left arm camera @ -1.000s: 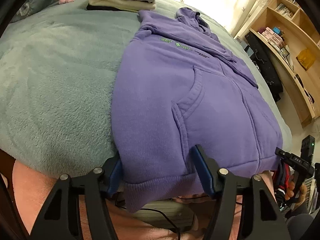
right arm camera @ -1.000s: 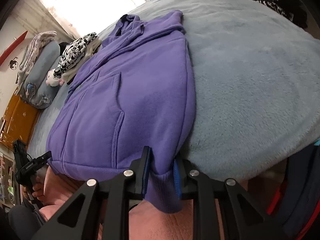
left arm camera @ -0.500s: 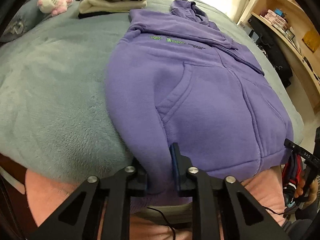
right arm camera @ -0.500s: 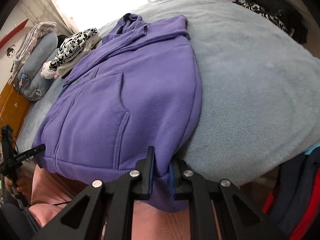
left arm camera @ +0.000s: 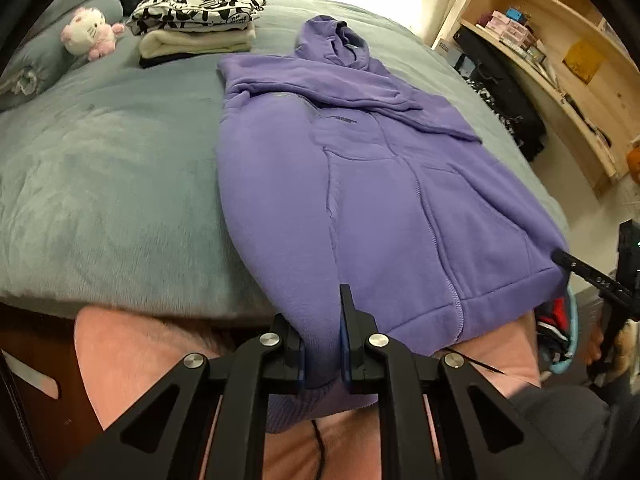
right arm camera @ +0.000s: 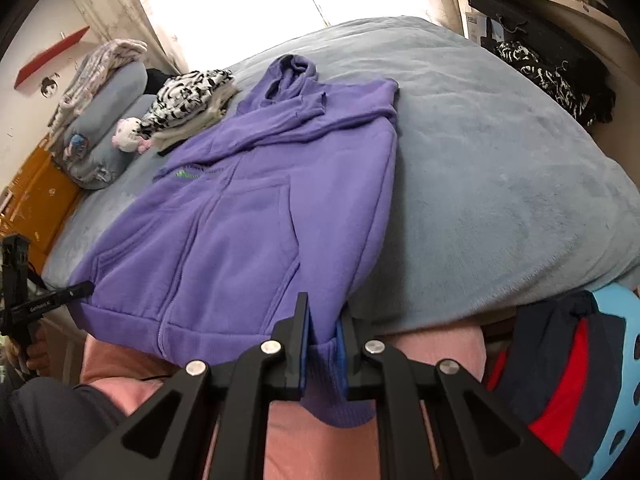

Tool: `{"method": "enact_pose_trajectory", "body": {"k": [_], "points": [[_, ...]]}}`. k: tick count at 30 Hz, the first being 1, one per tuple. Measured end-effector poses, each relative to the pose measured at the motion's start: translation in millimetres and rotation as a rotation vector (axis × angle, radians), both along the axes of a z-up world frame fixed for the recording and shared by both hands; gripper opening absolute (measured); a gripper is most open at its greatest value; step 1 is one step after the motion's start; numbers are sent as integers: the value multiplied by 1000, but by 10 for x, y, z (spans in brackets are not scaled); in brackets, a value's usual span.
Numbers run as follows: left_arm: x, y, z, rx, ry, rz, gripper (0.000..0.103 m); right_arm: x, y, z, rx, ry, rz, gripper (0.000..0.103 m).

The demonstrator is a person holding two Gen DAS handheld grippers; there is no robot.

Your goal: Fold large clothes

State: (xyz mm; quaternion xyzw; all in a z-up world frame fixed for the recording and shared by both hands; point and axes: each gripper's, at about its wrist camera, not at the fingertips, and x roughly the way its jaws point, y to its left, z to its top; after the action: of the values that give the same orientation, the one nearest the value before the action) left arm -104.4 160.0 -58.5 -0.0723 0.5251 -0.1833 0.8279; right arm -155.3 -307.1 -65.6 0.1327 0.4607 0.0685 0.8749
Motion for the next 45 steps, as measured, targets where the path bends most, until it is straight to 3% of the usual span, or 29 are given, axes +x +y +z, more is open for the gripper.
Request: {"method": "enact_pose_trajectory", "body": {"k": [4,9,15,18,20,21,23,24,25,30,37,45], "points": [[198,149,183,-112,19,38,10,49,-124,131,96,-33,-23,10],[627,221,439,-198,-30,79,10,432,-263,372,210,-108,-52,10],[1530,264,652,-307,-73,169,11,1313,-400,678,286,-179,-104,10],[2076,213,593,-336,-63,217,16,1853,-458,720,316,-190,-120,14],[2431,208,512,-348,-40,249,30,2277,-496,671,310,-171,-148,16],[2604,206,475,-370,-27,255,37,2435,-527,624,323,-158,-167,22],[2838,217,397,-398,-31,301,71,2719,-601,506,351,-141,-207,41],[2950,232,375,-397,-50,329,77,2808,-627,448,355,-143,-226,53],[3050,229,346,-392,-66,342,80,2889,-645,401,356,-148,-233,59],[3478,153,71,-311,-41,334,80,3217,-700,79,286,-102,-247,59],[3828,-80,-474,-108,-9,250,80,3549,-688,-423,173,-3,-228,59],[4164,-342,-732,53,-49,154,78,3997,-550,-694,51,38,-143,59]]}}
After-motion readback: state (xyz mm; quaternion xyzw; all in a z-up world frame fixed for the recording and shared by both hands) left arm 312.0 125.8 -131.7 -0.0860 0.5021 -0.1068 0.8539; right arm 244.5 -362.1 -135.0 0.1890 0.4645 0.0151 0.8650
